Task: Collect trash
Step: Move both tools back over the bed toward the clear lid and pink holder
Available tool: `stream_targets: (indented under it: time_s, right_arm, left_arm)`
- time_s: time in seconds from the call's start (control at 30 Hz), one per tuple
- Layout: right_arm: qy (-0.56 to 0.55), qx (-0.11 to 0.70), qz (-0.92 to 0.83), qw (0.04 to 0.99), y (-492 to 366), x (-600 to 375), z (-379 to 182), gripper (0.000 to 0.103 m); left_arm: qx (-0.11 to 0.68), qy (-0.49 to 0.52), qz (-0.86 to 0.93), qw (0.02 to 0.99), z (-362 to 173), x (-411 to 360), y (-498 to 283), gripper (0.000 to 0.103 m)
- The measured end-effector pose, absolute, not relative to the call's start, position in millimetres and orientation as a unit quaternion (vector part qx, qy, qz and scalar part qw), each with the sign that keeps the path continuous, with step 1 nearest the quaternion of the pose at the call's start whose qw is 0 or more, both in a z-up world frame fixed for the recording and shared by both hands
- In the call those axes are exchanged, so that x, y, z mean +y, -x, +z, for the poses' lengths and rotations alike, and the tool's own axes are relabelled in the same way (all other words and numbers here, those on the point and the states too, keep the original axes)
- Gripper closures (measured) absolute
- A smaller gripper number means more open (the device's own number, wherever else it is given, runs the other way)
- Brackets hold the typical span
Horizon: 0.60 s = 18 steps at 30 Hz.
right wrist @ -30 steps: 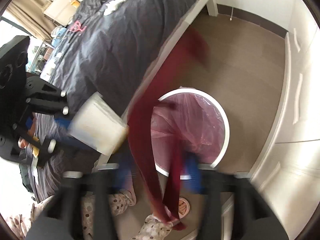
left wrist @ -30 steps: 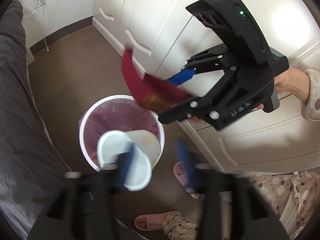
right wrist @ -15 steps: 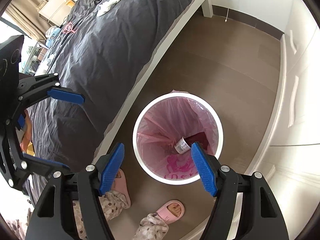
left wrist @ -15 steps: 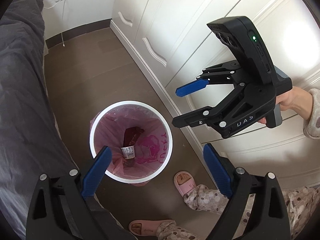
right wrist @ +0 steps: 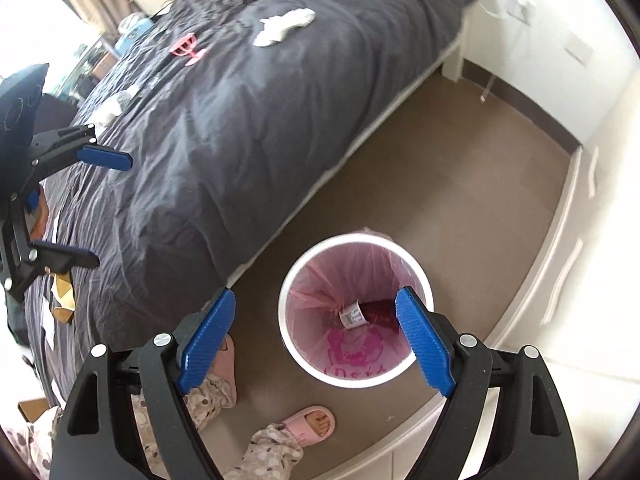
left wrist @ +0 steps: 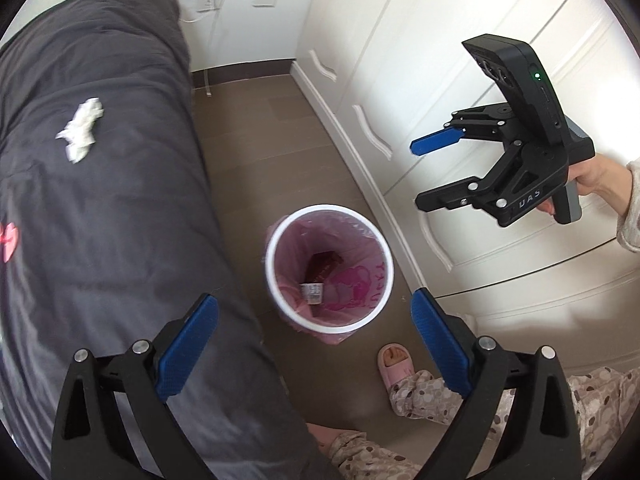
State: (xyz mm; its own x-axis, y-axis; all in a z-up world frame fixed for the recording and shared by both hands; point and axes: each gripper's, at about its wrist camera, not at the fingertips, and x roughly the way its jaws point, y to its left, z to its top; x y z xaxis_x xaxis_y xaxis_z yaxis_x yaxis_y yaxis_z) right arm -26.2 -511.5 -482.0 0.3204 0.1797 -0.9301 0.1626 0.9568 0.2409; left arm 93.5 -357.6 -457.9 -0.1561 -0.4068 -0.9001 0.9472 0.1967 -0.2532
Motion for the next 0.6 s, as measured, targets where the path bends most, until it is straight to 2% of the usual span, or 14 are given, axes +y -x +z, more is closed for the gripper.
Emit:
stream_targets:
  time_s: [0.6]
  right_arm:
    - [-0.007,0.573,0.093,0.814,-117.8,-387.7,-397.2,0.016]
  left_arm:
    - [0.503,-0.223,-0.477,0.685,-410.5,-175.6,-191.9,0.007]
